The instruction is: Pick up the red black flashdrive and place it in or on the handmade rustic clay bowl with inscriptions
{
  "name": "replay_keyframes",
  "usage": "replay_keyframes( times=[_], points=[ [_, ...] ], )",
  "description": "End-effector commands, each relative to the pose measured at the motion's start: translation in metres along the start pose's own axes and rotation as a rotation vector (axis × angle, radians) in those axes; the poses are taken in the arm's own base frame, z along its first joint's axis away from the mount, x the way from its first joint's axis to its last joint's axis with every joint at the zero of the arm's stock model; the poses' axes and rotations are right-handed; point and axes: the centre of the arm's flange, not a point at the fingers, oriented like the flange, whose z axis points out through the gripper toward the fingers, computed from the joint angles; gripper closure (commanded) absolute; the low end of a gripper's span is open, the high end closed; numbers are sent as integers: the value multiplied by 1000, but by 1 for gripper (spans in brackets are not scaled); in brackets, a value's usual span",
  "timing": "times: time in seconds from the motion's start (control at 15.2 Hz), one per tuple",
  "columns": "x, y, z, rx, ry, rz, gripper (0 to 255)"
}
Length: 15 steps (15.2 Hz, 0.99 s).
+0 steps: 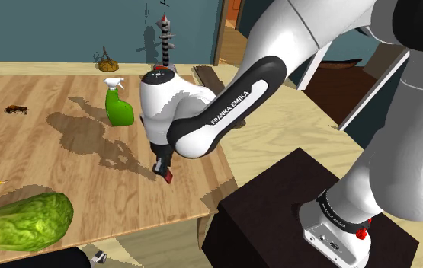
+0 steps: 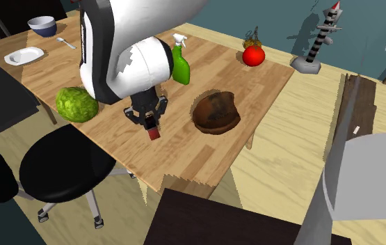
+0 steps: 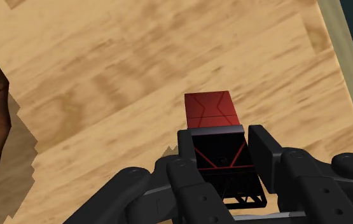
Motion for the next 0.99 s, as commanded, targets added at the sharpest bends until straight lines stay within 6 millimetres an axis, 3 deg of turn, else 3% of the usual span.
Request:
replay_keyframes(
  times=[0.0, 0.73, 0.92],
  points=[
    [-1, 0, -10, 0, -1, 0, 255],
    [-2, 0, -64, 0, -1, 0, 255],
    [-8, 39, -64, 0, -1, 0, 255]
  ],
)
